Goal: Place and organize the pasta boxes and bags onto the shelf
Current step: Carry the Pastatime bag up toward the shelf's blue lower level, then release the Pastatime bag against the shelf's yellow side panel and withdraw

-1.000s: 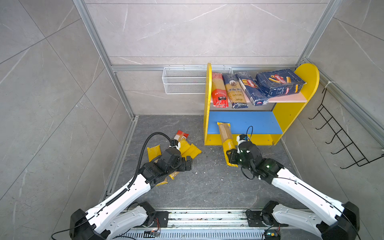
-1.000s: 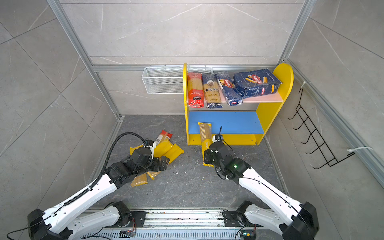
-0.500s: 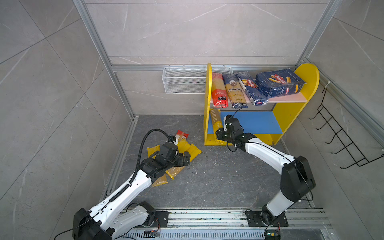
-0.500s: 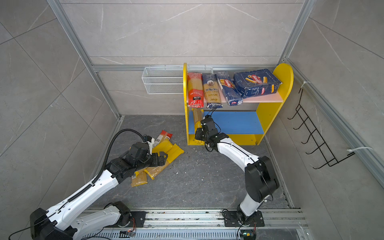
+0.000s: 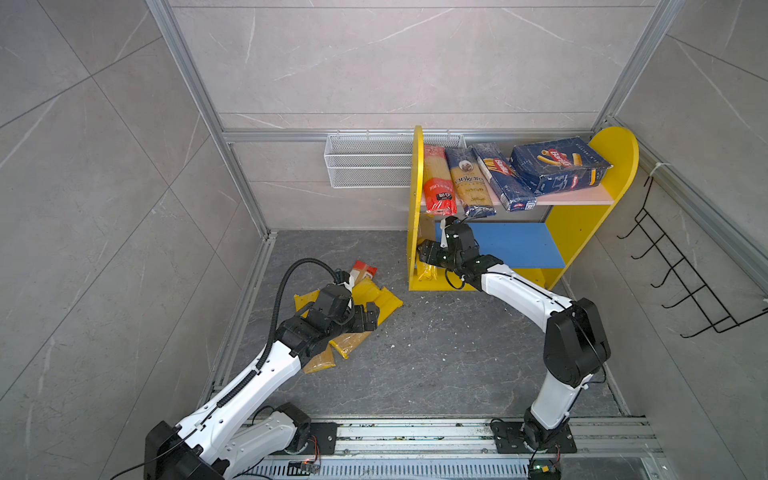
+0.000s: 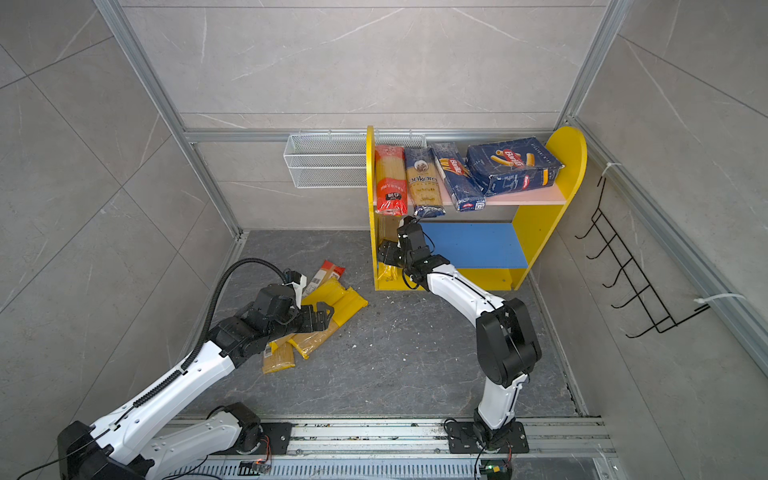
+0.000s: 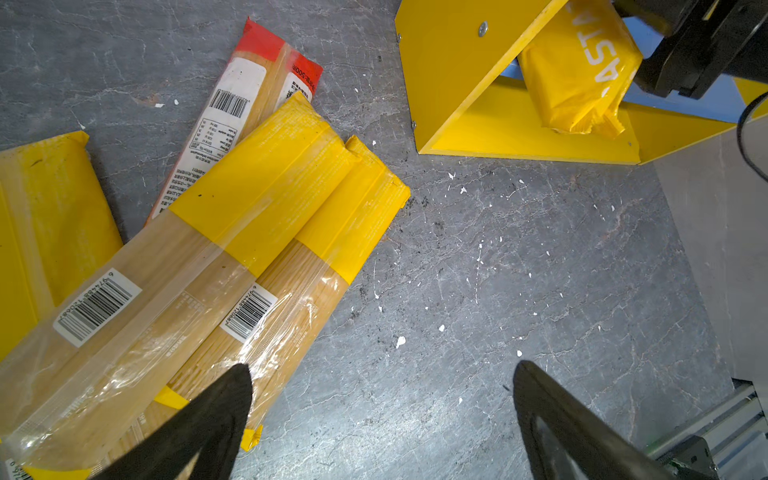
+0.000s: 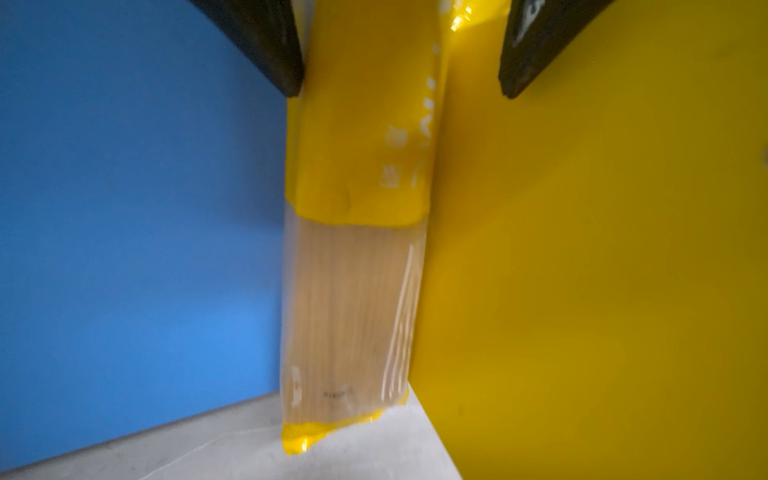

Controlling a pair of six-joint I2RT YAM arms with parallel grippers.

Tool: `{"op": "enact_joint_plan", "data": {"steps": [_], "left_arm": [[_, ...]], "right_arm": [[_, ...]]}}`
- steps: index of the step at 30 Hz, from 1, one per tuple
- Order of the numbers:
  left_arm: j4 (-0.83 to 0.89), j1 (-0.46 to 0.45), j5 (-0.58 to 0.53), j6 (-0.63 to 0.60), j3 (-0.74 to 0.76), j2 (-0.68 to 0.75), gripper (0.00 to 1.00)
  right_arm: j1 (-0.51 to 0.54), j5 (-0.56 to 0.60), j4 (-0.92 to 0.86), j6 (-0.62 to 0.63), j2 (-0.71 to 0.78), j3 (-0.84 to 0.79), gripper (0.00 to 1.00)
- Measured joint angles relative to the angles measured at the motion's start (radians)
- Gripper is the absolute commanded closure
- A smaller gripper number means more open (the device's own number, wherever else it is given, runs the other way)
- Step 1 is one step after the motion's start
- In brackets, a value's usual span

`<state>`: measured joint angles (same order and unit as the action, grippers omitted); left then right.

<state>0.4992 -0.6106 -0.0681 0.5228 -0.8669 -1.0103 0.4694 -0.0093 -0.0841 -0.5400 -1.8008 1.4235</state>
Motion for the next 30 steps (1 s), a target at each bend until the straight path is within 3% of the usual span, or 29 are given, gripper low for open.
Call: {"op": "enact_joint_plan", "data": {"steps": [10, 30], "left_arm": [[0.0, 0.001, 0.0, 0.0, 0.032, 0.05, 0.0], [0.003, 0.01, -0.01, 0.056, 0.167, 0.159, 0.0]], "right_arm": [[-0.003, -0.002, 0.002, -0.002, 0.11, -0.084, 0.17], [0.041, 0.002, -0.05, -0.083, 0.526, -0.534, 0.17]]}}
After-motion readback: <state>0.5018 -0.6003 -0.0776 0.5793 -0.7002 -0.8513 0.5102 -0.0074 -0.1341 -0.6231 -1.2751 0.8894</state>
